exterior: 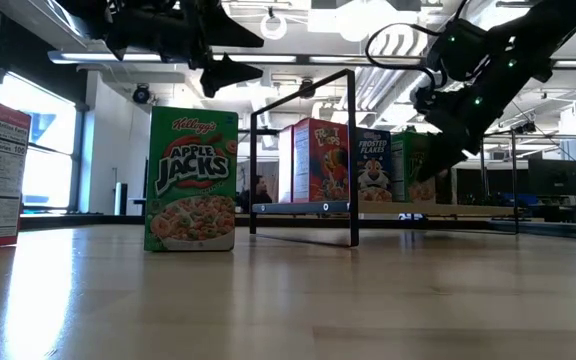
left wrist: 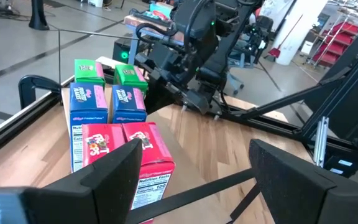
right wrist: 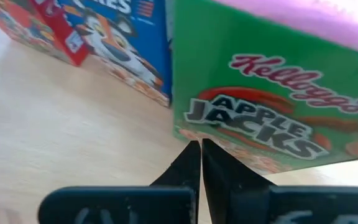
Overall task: Stack cereal on shelf
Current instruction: Put the top green cereal box on the shelf aligned with the other green cereal box
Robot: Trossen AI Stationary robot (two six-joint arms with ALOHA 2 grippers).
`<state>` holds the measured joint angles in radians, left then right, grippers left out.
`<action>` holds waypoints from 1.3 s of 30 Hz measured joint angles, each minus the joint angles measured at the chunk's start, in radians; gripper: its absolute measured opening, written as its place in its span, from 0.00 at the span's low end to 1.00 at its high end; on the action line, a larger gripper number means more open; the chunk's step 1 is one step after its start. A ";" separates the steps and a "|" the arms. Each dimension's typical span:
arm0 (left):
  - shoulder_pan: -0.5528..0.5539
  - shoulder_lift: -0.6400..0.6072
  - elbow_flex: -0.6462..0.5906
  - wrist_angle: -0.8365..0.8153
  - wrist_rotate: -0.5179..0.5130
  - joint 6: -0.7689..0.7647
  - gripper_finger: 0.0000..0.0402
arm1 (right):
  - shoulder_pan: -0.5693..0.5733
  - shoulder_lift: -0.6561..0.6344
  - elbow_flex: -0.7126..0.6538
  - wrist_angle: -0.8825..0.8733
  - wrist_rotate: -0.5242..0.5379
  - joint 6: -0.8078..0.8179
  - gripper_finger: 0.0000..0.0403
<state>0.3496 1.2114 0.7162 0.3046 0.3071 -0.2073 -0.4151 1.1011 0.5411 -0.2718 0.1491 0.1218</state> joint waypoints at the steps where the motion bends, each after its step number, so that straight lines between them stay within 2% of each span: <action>1: 0.000 0.000 0.000 0.000 0.000 0.000 0.71 | -0.006 0.000 0.000 0.001 0.001 -0.009 0.00; 13: 0.000 0.000 0.000 -0.023 -0.004 0.000 0.70 | -0.077 0.000 0.000 0.068 -0.035 -0.061 0.00; 21: 0.000 0.000 0.000 -0.048 -0.004 -0.001 0.62 | -0.078 0.002 0.000 -0.014 -0.096 -0.077 0.00; 32: 0.000 0.000 0.000 -0.054 -0.004 -0.029 0.47 | -0.078 0.120 0.000 0.068 -0.026 -0.104 0.00; 39: -0.012 0.000 0.000 -0.068 0.003 -0.018 0.45 | -0.078 0.143 0.000 0.093 0.006 -0.110 0.00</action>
<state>0.3378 1.2114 0.7162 0.2363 0.3098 -0.2256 -0.4934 1.2442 0.5411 -0.1790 0.1554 0.0115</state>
